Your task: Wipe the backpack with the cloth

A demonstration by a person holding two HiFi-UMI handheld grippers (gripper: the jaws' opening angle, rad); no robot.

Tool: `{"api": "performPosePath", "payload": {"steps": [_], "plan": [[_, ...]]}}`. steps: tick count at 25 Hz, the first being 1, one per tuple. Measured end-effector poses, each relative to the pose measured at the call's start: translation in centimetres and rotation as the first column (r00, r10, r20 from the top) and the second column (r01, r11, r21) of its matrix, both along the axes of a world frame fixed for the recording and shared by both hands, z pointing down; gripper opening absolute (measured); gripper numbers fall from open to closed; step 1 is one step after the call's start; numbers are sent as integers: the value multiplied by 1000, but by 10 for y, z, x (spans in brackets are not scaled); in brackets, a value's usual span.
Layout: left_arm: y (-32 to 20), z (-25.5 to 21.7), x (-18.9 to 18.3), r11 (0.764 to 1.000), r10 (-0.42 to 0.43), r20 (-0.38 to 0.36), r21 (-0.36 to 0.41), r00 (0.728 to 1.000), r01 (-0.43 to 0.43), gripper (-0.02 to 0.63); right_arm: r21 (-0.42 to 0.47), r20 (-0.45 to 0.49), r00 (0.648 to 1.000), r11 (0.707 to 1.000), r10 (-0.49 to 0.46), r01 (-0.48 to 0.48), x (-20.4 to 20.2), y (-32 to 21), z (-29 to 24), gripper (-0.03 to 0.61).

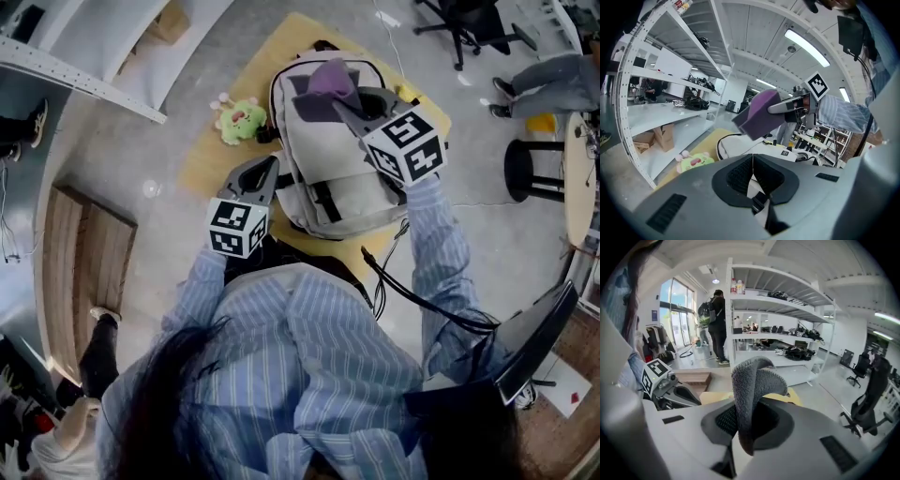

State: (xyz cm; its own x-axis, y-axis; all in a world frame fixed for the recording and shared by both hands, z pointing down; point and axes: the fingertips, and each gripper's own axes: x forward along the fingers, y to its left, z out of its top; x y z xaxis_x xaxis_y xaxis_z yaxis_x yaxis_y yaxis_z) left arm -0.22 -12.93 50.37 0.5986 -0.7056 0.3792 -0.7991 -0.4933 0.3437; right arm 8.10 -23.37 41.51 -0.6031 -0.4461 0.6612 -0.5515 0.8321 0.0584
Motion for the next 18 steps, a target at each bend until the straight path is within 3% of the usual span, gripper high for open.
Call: {"api": "performPosePath", "payload": {"steps": [4, 8, 12, 18], "plan": [[-2, 1, -6, 1000, -7, -4, -1, 1000, 7, 6, -104, -36, 997, 992, -74, 70, -49, 20, 56, 41], [-3, 0, -12, 1000, -17, -10, 1, 1000, 17, 6, -167, -138, 984, 982, -115, 92, -55, 35, 108, 41], [-4, 1, -15, 1000, -11, -15, -3, 1000, 11, 6, -167, -221, 974, 986, -54, 16, -25, 23, 128, 41], [-5, 1, -12, 1000, 23, -14, -8, 1000, -24, 6, -138, -270, 956, 978, 114, -156, 51, -5, 123, 41]]}}
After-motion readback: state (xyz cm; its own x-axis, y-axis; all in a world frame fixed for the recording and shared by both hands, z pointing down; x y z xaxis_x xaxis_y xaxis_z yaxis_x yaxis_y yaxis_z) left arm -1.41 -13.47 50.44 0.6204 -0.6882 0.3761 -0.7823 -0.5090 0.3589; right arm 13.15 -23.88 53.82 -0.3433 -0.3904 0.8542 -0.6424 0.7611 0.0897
